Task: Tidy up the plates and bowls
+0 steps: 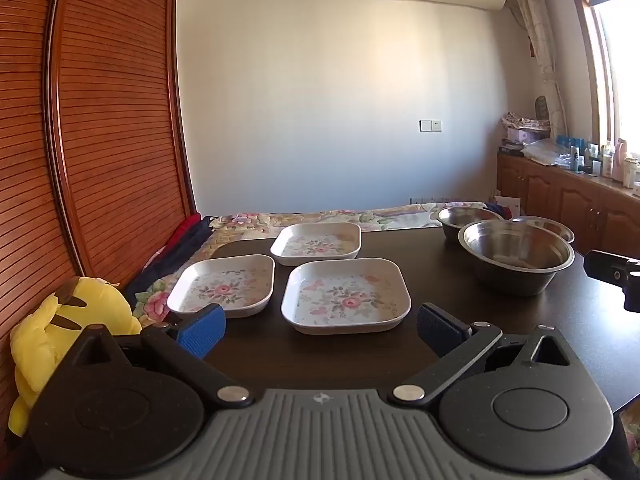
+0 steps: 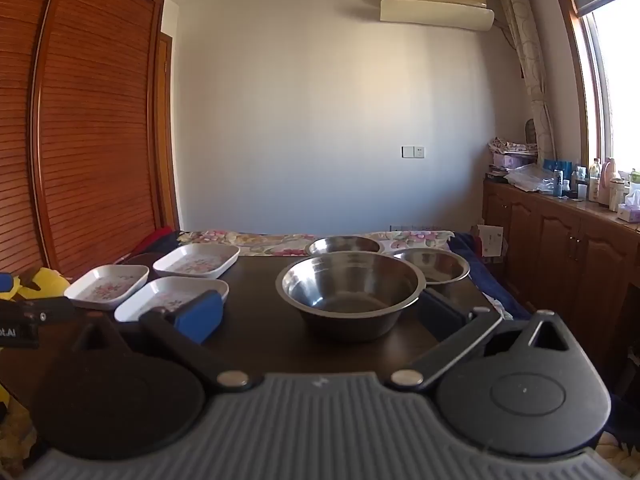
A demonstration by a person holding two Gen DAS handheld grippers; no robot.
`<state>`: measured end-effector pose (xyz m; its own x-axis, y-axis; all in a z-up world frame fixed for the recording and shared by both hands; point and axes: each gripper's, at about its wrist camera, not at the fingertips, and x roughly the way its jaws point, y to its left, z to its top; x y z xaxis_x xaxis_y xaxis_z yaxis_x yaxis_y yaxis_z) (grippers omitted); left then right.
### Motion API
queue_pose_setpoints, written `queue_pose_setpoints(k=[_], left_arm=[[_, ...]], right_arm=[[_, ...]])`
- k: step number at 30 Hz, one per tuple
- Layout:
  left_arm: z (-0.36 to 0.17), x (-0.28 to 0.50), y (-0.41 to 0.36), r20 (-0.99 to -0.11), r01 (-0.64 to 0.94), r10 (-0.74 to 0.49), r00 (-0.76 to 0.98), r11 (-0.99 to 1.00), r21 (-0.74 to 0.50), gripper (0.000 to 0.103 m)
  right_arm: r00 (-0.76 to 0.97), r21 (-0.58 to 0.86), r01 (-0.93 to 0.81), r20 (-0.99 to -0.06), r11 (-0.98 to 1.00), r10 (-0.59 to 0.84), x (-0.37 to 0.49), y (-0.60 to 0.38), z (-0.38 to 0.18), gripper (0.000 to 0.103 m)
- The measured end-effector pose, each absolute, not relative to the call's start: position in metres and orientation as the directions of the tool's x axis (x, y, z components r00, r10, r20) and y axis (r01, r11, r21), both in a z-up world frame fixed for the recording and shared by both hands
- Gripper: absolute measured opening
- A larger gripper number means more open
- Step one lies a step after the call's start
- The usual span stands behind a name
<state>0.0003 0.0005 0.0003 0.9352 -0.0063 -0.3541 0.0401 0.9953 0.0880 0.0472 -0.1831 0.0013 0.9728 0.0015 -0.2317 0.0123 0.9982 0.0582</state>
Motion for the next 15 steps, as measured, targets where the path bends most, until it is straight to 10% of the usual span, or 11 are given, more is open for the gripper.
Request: queue_pose_setpoints(k=[15], left_arm=[[0.0049,-0.0046,-0.0001,-0.349,0.042,-0.008,0.937,0.995,0.089,0.103]], right_arm=[[0.97,0.056,0.026,-0.242,0.998,-0.012,0.0464,-0.1882,-0.0007,0.103]])
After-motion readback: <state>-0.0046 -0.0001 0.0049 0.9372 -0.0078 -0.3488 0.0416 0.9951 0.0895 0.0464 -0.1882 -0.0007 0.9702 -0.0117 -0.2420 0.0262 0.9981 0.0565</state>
